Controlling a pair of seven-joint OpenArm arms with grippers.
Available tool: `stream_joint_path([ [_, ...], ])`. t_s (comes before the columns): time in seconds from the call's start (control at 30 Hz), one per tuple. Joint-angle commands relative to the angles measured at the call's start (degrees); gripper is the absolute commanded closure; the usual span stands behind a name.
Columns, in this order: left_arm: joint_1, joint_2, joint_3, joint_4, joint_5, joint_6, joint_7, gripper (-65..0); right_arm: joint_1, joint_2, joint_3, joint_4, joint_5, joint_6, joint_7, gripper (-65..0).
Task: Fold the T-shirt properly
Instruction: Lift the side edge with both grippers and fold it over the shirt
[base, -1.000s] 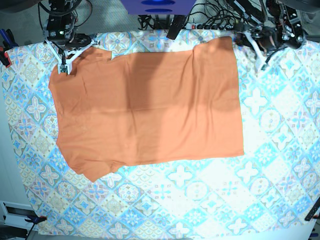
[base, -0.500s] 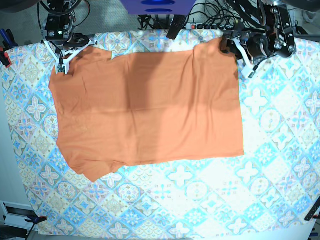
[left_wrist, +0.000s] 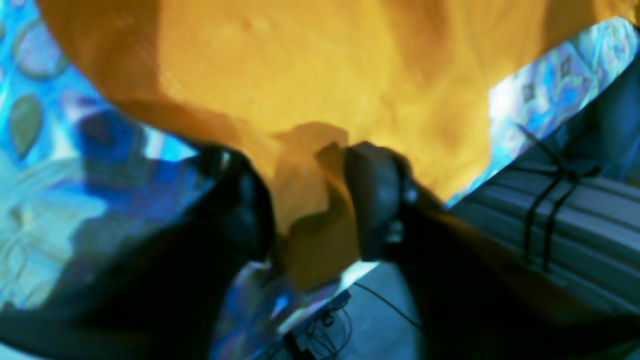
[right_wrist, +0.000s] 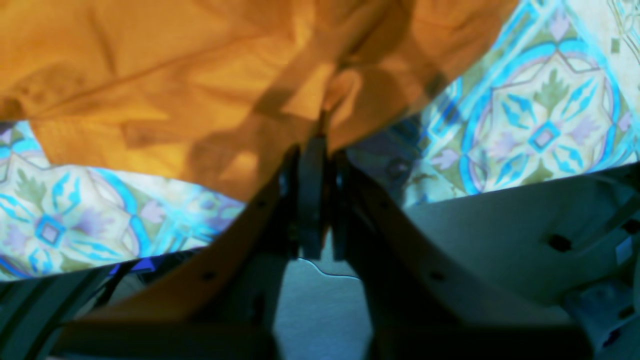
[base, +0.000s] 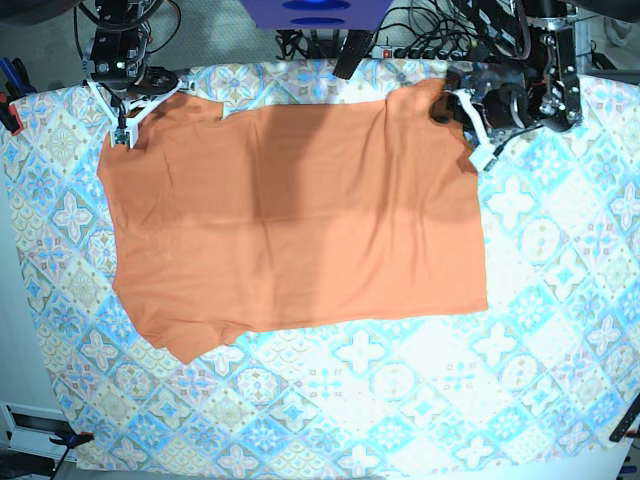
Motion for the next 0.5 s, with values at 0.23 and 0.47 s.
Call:
stream_joint_path([
  [0.23, 1.35, 0.9, 2.83, -0.83, 2.25, -0.14, 3.94, 0.0, -0.07, 0.47, 0.32, 1.11, 0.05, -0.04, 0.51, -1.4],
  [0.47, 1.53, -4.02, -3.76, -0.75, 2.07, -0.14, 3.94, 0.0, -0.42, 0.47, 0.32, 5.24, -0.04, -0.04, 0.69, 0.0],
])
